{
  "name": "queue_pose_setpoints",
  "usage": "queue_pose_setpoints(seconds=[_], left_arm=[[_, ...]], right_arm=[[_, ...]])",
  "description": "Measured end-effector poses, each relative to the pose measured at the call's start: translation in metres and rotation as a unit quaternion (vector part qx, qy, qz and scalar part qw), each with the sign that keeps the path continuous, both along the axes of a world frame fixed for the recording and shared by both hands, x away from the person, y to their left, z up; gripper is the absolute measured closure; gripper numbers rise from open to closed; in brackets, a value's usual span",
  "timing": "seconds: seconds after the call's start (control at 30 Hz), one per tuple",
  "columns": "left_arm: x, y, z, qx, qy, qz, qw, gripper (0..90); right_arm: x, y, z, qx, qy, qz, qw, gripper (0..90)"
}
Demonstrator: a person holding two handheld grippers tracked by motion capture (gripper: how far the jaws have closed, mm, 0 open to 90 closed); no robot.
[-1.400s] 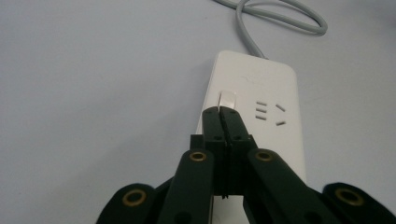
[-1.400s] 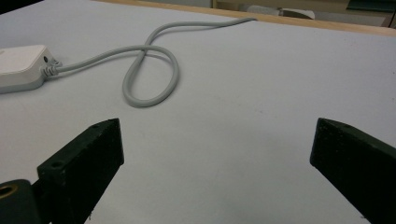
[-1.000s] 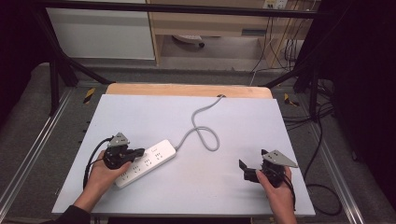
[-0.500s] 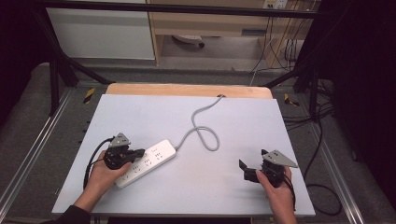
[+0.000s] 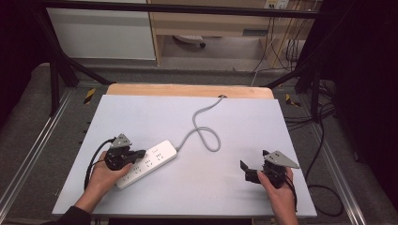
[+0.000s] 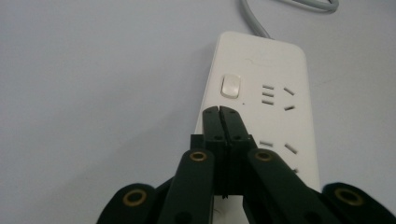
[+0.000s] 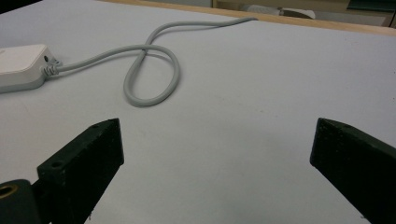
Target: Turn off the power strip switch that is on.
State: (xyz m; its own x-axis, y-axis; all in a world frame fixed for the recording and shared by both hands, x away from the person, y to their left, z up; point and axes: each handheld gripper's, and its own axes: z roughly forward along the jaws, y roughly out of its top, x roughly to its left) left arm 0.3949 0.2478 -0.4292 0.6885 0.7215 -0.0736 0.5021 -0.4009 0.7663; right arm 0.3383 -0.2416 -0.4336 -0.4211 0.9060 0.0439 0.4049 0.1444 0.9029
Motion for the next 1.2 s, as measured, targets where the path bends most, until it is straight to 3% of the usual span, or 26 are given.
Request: queue_pose_setpoints(seconds=[0.2, 0.47, 0.8, 1.2], left_arm=[[0.0009, -0.0010, -0.0004, -0.002, 0.002, 0.000, 1.0000, 90.0], [-0.0008, -0.0031, 0.0002, 0.013, -0.007, -0.003, 0.9999, 90.0], [-0.0007, -0.0044, 0.0015, 0.021, -0.004, -0.001, 0.9998, 90.0], [0.0004, -0.0035, 0.0010, 0.010, 0.004, 0.003, 0.9999, 90.0]], right_arm=[[0.0002, 0.0003, -0.0003, -0.001, 0.001, 0.000, 1.0000, 3.2], [0.0001, 0.0003, -0.0003, 0.000, 0.002, 0.000, 1.0000, 3.2], [0.0000, 0.0006, -0.0003, -0.002, 0.002, 0.001, 1.0000, 3.2], [-0.0004, 0.0006, -0.0002, -0.002, 0.001, 0.001, 1.0000, 3.1]])
